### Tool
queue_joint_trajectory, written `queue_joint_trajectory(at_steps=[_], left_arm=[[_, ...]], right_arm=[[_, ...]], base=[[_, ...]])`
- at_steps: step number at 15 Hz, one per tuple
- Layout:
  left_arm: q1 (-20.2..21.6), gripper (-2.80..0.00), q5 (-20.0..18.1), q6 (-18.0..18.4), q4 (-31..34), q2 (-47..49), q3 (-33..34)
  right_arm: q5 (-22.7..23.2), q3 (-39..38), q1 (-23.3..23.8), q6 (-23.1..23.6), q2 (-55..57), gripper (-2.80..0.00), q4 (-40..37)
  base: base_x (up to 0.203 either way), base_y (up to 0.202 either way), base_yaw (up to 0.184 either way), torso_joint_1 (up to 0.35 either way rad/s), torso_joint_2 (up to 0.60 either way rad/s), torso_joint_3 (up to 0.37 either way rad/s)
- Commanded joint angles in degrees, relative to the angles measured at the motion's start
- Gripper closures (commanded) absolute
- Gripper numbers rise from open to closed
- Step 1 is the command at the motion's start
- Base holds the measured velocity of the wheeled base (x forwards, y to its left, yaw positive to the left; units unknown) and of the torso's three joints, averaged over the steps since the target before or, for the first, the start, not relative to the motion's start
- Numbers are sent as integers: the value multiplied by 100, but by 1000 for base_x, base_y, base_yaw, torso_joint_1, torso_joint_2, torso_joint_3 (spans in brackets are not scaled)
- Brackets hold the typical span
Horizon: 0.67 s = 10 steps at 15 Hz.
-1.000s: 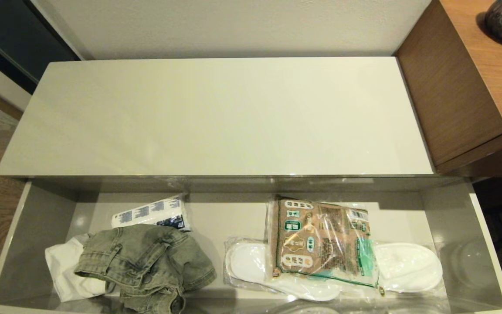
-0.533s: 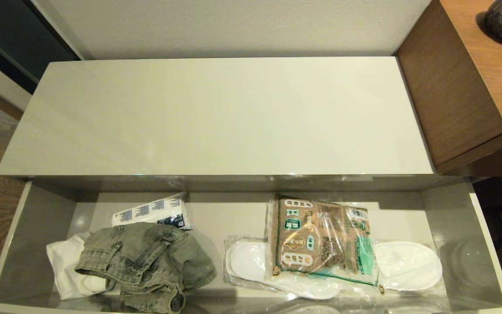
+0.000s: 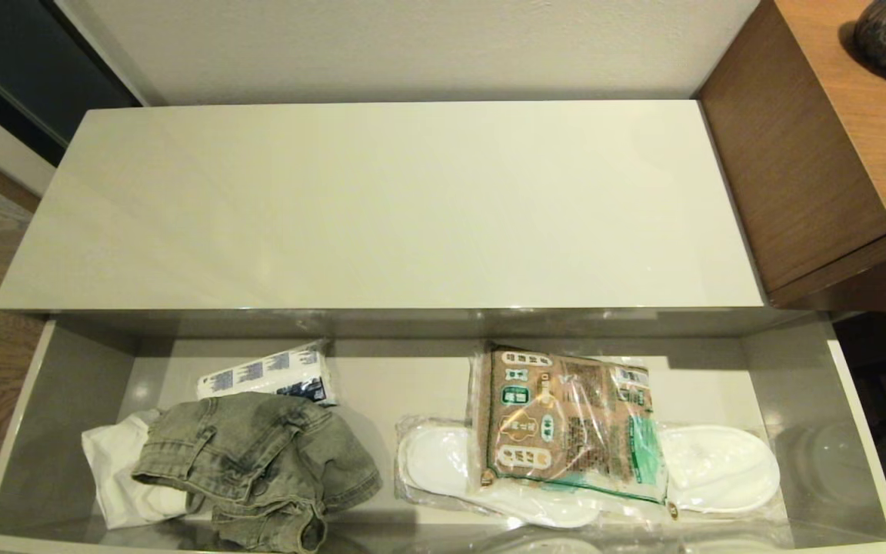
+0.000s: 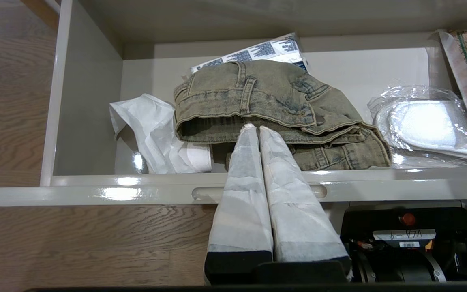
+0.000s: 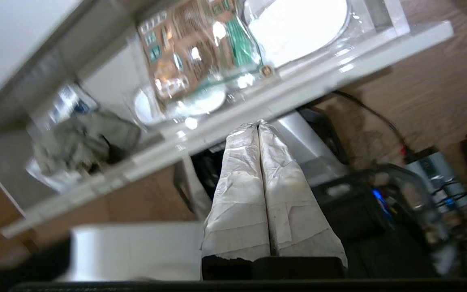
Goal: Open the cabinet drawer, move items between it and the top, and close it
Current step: Take out the shorts from the drawer
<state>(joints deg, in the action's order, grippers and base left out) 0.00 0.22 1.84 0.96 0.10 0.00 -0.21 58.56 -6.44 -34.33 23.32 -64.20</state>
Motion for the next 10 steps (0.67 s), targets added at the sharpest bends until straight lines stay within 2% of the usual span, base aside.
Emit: queue_joint_trajectory(at_steps=[1,3,6,8,10], left_arm=[[5,0,4,0,0,8,0],[0,0,4,0,0,8,0],[0,0,4,0,7,8,0],[0,0,4,0,0,8,0],[0,0,4,0,0,8,0]], right_arm=[[75,-490,130,429,-603,0,-164],[146,-243,138,545,-536,0,-433],[527,1219,-31,684,17,0,-1543],[809,1375,-467,804,248,0,-1810],[885,1244,-739,902,391,0,-1709]], base=[[0,0,0,0,0,0],[0,0,0,0,0,0],[0,0,0,0,0,0],[0,0,0,0,0,0],[0,0,0,0,0,0]])
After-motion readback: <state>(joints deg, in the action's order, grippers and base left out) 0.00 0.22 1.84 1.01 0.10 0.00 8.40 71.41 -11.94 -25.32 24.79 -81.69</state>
